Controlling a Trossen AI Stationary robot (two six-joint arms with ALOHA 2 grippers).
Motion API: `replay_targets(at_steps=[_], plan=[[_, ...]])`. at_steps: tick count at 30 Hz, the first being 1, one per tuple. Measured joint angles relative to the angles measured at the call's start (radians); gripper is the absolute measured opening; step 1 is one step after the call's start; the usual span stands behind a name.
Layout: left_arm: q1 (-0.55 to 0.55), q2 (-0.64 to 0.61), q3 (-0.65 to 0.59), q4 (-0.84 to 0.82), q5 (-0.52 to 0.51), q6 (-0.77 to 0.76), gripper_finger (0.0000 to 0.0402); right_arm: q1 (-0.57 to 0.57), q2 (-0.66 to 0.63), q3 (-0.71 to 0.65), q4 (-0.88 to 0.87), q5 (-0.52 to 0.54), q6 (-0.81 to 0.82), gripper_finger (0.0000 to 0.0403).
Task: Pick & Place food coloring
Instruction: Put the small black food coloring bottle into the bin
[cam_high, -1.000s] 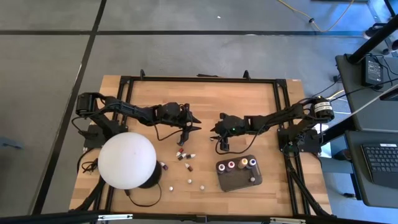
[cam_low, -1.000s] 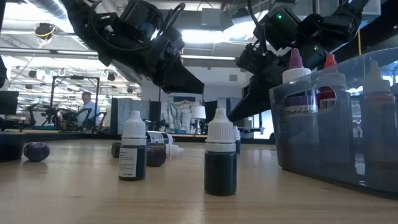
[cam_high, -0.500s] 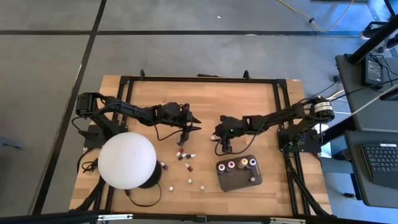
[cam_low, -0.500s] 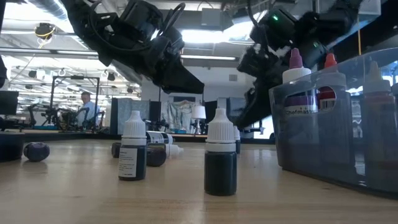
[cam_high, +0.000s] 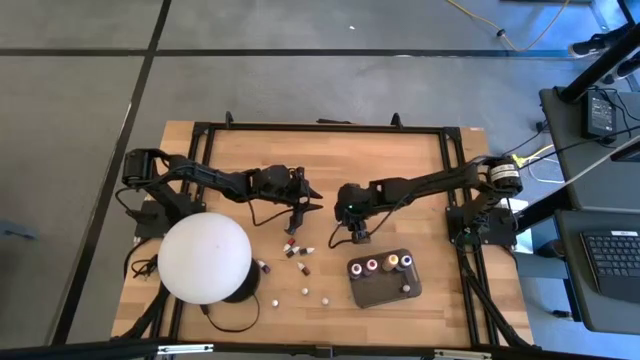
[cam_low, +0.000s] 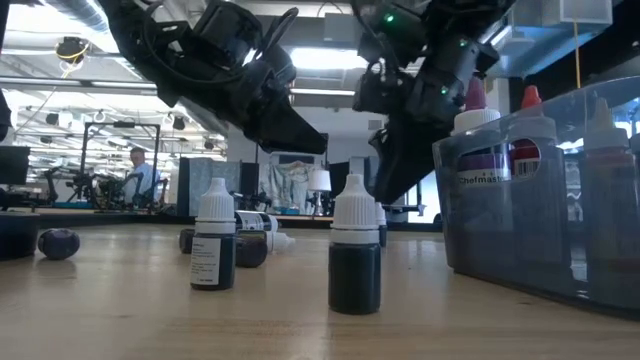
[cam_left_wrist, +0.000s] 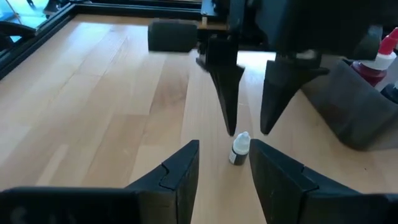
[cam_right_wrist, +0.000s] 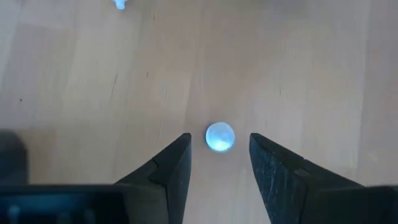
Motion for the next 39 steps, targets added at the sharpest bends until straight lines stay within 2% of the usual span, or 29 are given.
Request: replay_targets(at_steps=[9, 22, 26, 33, 39], plan=[[-0.007, 0.0, 0.0, -0.022, 0.0, 0.0, 0.0136, 0.0, 0.07, 0.029, 0.004, 0.0, -0.025, 0.0165], [-0.007, 0.0, 0.0, -0.029, 0.0, 0.0, 0.0135, 0.0, 0.071, 0.029, 0.005, 0.046, -0.048, 0.0163], [-0.007, 0.0, 0.0, -0.029, 0.0, 0.0, 0.0136, 0.0, 0.071, 0.029, -0.002, 0.046, -0.051, 0.0138], [-0.007, 0.0, 0.0, -0.029, 0.0, 0.0, 0.0134, 0.0, 0.07, 0.029, -0.004, 0.045, -0.077, 0.0062], [-0.007, 0.0, 0.0, -0.029, 0.0, 0.0, 0.0137, 0.024, 0.07, 0.063, -0.062, 0.046, -0.079, 0.006]])
